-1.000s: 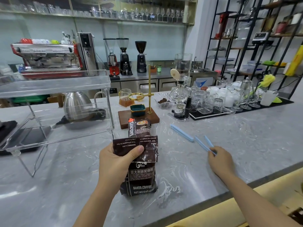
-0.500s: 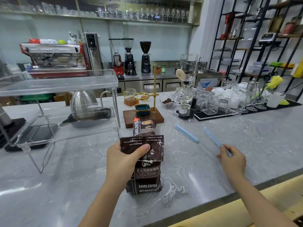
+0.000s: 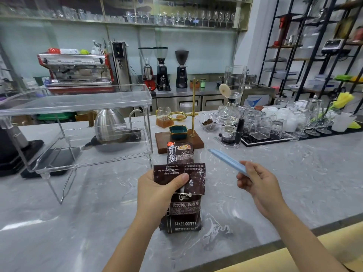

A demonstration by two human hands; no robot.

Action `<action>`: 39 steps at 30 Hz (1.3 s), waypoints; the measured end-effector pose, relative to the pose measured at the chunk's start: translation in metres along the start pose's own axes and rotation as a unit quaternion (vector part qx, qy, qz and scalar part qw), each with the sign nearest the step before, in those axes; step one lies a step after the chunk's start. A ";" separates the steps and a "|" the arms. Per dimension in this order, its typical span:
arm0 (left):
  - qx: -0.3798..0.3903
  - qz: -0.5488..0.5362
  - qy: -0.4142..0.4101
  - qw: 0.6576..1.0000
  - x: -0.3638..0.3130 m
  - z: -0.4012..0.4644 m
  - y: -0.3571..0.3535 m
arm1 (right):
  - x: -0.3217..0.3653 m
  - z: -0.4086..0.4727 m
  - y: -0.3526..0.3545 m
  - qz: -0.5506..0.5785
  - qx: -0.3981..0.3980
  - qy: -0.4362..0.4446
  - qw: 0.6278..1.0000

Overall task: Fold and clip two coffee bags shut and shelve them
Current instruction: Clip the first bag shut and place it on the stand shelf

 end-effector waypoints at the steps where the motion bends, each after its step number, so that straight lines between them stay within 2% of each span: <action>1: -0.002 0.002 0.000 1.000 0.000 0.000 0.000 | 0.006 -0.004 -0.010 0.011 0.024 0.002 1.000; 5: -0.009 0.008 0.001 1.000 0.003 0.000 0.003 | 0.023 -0.015 -0.031 0.035 0.084 0.010 0.996; 11: -0.010 0.007 0.001 1.000 0.002 -0.001 0.002 | 0.038 -0.023 -0.037 0.066 0.093 0.019 0.993; 19: -0.009 0.005 0.003 1.000 0.000 -0.002 0.002 | 0.039 -0.029 -0.047 0.138 0.121 -0.038 0.982; 39: -0.006 0.003 0.004 1.000 0.001 -0.002 0.003 | 0.038 -0.037 -0.037 0.100 0.112 -0.091 0.985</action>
Point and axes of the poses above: each hand's wrist, its own z-axis towards the middle knuckle, its own y-axis out of the back of the hand, x = y × z, the point moved 8 cm from there along z, towards the middle knuckle, and after that the axes turned 4 degrees about -z, right-handed, at the moved point
